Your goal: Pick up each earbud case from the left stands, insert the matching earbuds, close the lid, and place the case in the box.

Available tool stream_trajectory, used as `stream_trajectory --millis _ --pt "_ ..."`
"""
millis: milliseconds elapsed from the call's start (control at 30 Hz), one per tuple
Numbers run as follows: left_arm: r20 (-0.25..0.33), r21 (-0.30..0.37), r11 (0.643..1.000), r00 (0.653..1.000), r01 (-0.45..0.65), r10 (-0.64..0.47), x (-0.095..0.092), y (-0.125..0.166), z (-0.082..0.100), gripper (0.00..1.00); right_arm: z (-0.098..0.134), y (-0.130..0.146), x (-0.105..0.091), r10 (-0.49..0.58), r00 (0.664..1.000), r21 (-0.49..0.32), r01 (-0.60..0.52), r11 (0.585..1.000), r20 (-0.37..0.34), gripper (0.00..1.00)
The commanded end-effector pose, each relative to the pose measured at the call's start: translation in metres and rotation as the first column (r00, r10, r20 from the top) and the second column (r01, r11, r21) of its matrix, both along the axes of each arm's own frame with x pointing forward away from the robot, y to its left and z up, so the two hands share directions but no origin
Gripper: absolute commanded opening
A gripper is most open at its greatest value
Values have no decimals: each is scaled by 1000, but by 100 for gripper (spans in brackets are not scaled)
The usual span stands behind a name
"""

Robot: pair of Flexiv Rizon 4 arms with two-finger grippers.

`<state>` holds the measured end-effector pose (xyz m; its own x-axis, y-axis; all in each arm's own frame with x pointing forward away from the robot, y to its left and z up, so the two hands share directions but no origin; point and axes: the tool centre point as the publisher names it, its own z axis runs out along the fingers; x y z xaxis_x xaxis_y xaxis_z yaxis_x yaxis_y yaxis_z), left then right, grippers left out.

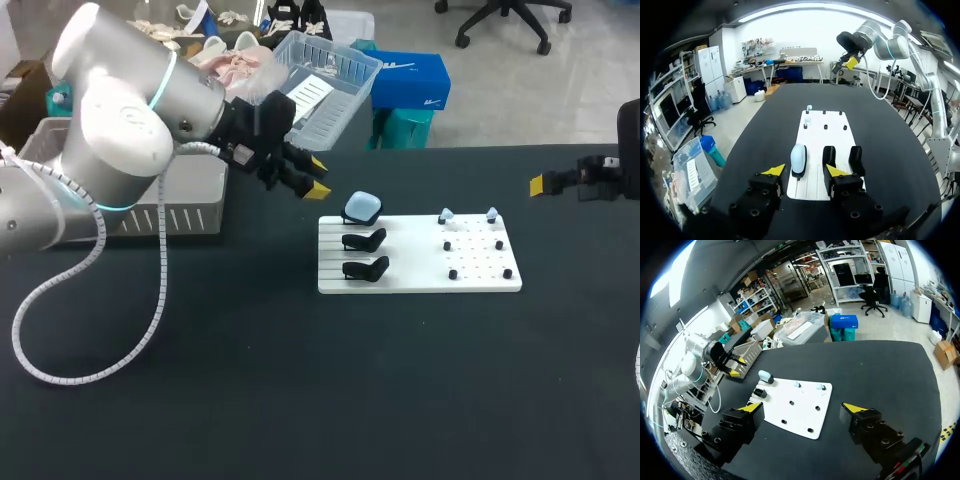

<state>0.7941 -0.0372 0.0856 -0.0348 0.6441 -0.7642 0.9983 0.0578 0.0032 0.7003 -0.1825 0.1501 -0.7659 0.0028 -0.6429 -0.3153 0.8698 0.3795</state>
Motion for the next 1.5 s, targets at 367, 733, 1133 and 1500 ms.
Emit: stream_trajectory --millis 367,733,1133,1500 --pt "-22 -27 1000 1000 -5 5 7 -16 -29 74 0 -1 0 3 1000 2 -3 1000 1 100" --pt "-34 -62 996 998 -60 58 15 -21 -42 69 0 -1 0 3 1000 2 -3 1000 1 100" --pt "-52 -77 995 997 -57 53 15 -34 -49 73 0 -1 0 3 1000 2 -3 1000 1 100" --pt "-57 -79 995 997 -63 59 22 -42 -57 64 0 -1 0 3 1000 2 -3 1000 1 100"
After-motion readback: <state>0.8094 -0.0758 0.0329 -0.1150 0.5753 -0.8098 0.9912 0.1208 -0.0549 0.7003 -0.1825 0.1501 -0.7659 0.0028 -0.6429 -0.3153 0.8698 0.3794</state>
